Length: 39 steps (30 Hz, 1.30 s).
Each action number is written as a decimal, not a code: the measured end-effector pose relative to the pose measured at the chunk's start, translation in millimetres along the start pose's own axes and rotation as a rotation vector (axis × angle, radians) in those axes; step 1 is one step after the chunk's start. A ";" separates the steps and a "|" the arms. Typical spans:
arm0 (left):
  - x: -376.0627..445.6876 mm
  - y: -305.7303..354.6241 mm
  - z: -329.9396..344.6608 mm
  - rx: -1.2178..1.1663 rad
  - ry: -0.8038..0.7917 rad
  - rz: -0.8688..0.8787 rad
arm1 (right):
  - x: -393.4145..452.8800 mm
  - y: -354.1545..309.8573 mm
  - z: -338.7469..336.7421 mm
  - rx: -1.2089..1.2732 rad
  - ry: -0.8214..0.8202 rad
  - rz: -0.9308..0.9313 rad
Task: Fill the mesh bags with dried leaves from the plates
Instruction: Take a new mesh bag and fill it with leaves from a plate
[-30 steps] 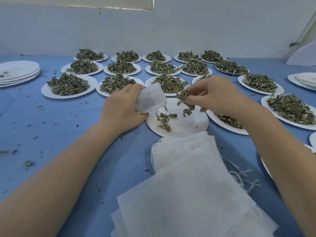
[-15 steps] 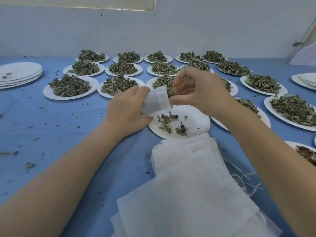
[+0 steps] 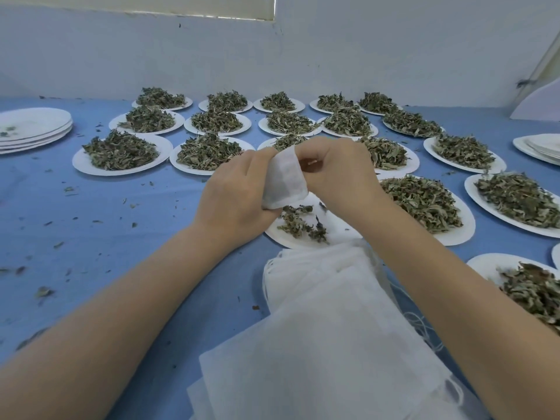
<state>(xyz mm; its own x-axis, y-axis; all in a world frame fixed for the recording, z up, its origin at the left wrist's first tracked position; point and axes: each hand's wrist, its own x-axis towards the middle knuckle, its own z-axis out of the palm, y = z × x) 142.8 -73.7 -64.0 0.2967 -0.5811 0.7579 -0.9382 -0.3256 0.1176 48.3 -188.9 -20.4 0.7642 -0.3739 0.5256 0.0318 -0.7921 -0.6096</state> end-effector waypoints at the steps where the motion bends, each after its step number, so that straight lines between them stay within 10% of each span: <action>1: 0.1 1.1 0.1 -0.005 -0.005 -0.001 | -0.1 -1.6 0.6 -0.007 0.000 0.000; 12: 0.0 -0.8 -1.6 -0.023 -0.007 -0.024 | 2.4 -4.0 -9.3 0.140 -0.477 0.091; 16: 0.7 -7.7 -1.8 -0.003 -0.041 -0.058 | 6.2 4.6 -17.5 0.384 -0.217 0.114; 19: 0.6 -11.3 -1.7 0.021 -0.053 -0.085 | 6.4 17.0 -15.3 -0.002 -0.147 0.165; 23: 1.0 -12.9 -2.8 0.042 -0.054 -0.069 | 4.9 34.6 1.0 -0.573 -0.475 0.195; 39: 0.5 -20.5 -2.1 0.091 -0.049 -0.099 | 4.4 23.8 -15.0 -0.385 -0.632 0.034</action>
<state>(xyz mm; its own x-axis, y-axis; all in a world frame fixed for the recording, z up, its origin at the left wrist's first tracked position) 161.8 -65.8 -64.7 0.3972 -0.5776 0.7132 -0.8847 -0.4477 0.1301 42.8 -216.6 -23.7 0.9896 -0.1437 -0.0022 -0.1375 -0.9416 -0.3073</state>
